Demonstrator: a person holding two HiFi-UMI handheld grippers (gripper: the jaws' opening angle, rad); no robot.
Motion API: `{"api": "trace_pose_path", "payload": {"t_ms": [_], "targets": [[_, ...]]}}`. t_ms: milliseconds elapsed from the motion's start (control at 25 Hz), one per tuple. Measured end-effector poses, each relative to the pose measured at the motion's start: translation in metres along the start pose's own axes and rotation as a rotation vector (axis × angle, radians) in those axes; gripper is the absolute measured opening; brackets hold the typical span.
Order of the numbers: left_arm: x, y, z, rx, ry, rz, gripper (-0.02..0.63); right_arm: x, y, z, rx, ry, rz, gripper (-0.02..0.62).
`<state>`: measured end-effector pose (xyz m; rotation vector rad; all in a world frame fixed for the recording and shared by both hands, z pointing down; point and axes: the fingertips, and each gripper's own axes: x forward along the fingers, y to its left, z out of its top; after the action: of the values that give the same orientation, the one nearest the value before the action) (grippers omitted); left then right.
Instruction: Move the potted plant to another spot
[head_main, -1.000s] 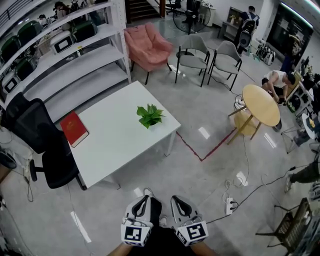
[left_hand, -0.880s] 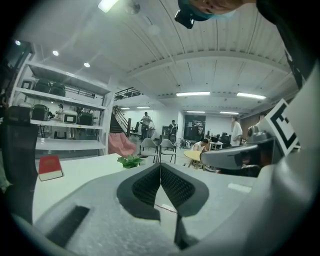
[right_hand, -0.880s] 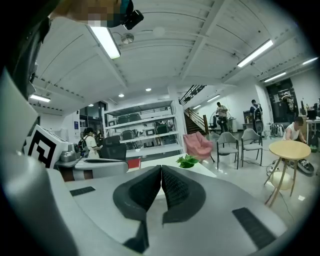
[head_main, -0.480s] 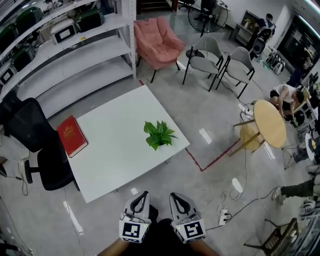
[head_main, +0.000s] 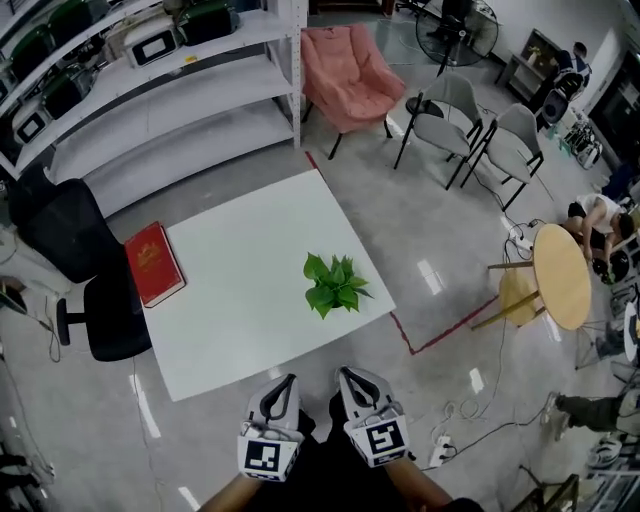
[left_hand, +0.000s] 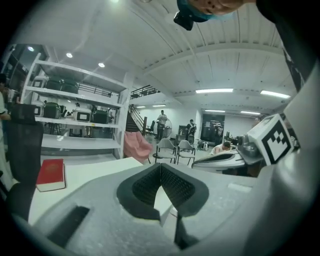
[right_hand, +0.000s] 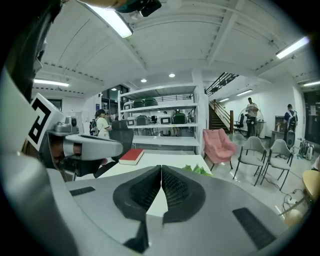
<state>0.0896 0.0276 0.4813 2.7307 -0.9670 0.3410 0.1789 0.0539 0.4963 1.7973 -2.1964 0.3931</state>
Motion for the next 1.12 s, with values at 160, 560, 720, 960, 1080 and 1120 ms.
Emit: {"api": "trace_pose_path", "payload": {"t_ms": [160,560,720,960,1080,1120], "targets": [[0.020,0.003,0.011,-0.033,-0.022,0.125,0.017,0.026,-0.026,-0.001,-0.059,0.017,0.102,0.012],[0.054,-0.011,0.026,-0.117,-0.082,0.343,0.017,0.071,-0.068,-0.026,-0.278,0.120,0.334,0.012],[0.057,-0.002,0.028,-0.132,-0.094,0.377,0.017,0.091,-0.072,-0.035,-0.372,0.179,0.363,0.012],[0.070,0.017,0.023,-0.140,-0.102,0.357,0.017,0.118,-0.066,-0.074,-0.552,0.293,0.365,0.012],[0.076,0.021,0.019,-0.132,-0.059,0.320,0.017,0.130,-0.069,-0.092,-0.643,0.348,0.328,0.014],[0.077,0.022,0.019,-0.126,-0.051,0.312,0.017,0.134,-0.070,-0.096,-0.666,0.364,0.318,0.014]]}}
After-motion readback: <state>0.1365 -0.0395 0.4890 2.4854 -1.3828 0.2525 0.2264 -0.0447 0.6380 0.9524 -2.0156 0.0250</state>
